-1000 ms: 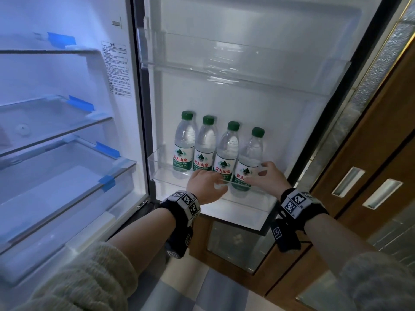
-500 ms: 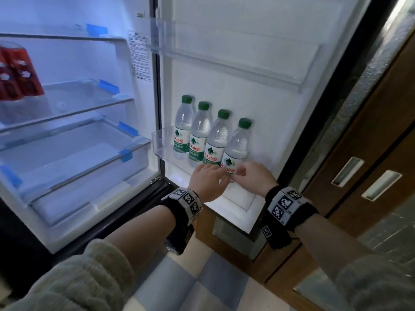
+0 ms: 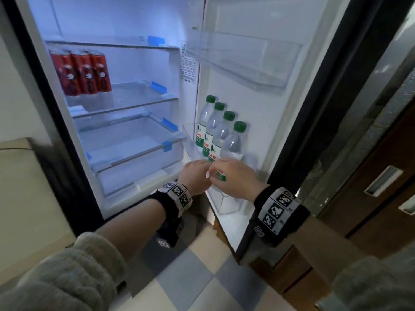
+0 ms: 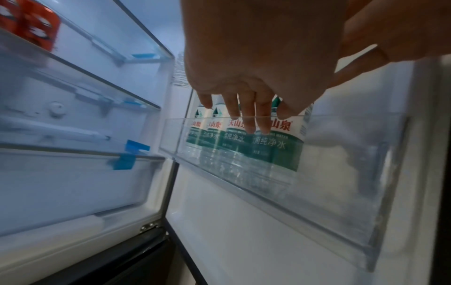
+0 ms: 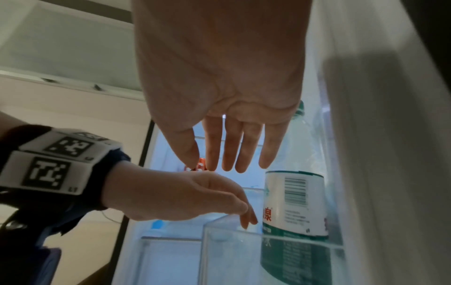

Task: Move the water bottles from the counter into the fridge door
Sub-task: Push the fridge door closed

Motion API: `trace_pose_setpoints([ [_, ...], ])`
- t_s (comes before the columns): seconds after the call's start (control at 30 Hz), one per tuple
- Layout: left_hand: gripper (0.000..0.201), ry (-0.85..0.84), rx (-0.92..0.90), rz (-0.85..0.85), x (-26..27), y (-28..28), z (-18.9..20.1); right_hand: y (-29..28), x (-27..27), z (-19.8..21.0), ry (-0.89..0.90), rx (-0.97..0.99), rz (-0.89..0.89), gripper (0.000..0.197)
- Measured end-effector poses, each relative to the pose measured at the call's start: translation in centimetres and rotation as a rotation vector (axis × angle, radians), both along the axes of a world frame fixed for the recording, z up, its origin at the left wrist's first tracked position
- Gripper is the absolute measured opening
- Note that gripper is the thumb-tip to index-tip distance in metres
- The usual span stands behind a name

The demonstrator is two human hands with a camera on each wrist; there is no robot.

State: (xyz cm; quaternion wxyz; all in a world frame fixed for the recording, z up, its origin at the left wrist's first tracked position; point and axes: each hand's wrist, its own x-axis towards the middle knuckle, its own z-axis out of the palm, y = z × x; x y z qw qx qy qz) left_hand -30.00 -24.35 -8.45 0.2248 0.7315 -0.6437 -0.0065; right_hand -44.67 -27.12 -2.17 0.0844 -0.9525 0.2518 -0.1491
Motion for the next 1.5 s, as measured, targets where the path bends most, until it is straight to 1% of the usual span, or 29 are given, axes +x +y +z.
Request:
trace_pose_setpoints([
  [0.07,0.025,0.049,-0.007,0.053,1.1,1.8,0.1,1.9,1.1,-0.1,-0.060,-0.044,0.069,0.021],
  [0.1,0.029,0.097,-0.013,0.082,1.6,2.8,0.2,2.8,1.5,0.0,-0.083,-0.082,0.099,0.020],
  [0.2,0.056,0.246,-0.086,0.111,2.7,5.8,-0.4,5.6,2.6,0.2,-0.168,-0.238,0.179,0.018],
  [0.23,0.062,0.282,-0.114,0.122,3.0,6.8,-0.7,6.5,2.9,0.2,-0.215,-0.270,0.208,0.018],
  [0.3,0.067,0.309,-0.136,0.127,3.6,8.4,-1.3,8.0,3.8,0.1,-0.289,-0.355,0.292,0.019],
  [0.33,0.065,0.304,-0.122,0.134,4.0,9.1,-1.6,8.8,4.3,0.0,-0.298,-0.415,0.338,0.020],
  [0.37,0.058,0.292,-0.091,0.154,4.3,9.7,-1.6,9.5,4.8,0.0,-0.306,-0.480,0.379,0.021],
  [0.43,0.038,0.346,-0.128,0.198,5.1,11.2,-1.9,10.9,5.7,0.1,-0.354,-0.581,0.422,0.023],
  [0.47,0.035,0.399,-0.198,0.192,5.4,11.5,-1.9,11.2,5.8,0.1,-0.391,-0.622,0.406,0.024],
  [0.5,0.037,0.453,-0.267,0.185,5.8,12.7,-1.7,11.7,6.2,0.2,-0.429,-0.662,0.374,0.026],
  [0.53,0.044,0.502,-0.340,0.174,6.2,13.7,-1.6,12.0,6.6,0.3,-0.455,-0.702,0.326,0.028],
  [0.6,0.062,0.530,-0.425,0.182,7.2,15.5,-1.3,12.2,7.5,0.4,-0.454,-0.760,0.206,0.033],
  [0.67,0.071,0.475,-0.435,0.232,8.5,16.8,-1.0,12.0,8.8,0.3,-0.375,-0.812,0.139,0.039],
  [0.73,0.074,0.433,-0.439,0.273,9.9,17.9,-0.7,11.7,10.4,0.0,-0.257,-0.878,0.144,0.042],
  [0.8,0.074,0.423,-0.453,0.313,11.2,18.7,-0.6,11.7,12.3,0.0,-0.176,-0.912,0.163,0.044],
  [0.9,0.074,0.390,-0.477,0.363,13.0,19.5,-0.6,12.5,15.4,0.5,-0.138,-0.906,0.178,0.044],
  [1.03,0.078,0.325,-0.435,0.432,15.5,20.0,-1.3,12.9,19.2,0.8,-0.084,-0.950,0.213,0.045],
  [1.1,0.081,0.301,-0.396,0.459,17.2,20.2,-2.1,12.8,21.1,0.7,-0.077,-0.955,0.232,0.048],
  [1.2,0.087,0.200,-0.339,0.510,19.9,20.5,-3.1,13.0,24.2,0.8,-0.145,-0.911,0.265,0.049],
  [1.27,0.097,0.139,-0.287,0.533,21.4,20.8,-3.1,13.0,26.2,0.8,-0.165,-0.894,0.292,0.048],
  [1.37,0.118,0.126,-0.209,0.596,22.9,21.1,-2.7,12.6,29.0,0.7,-0.184,-0.883,0.344,0.047],
  [1.5,0.123,0.136,-0.203,0.674,24.7,20.5,-2.7,12.2,31.4,0.5,-0.218,-0.870,0.388,0.048],
])
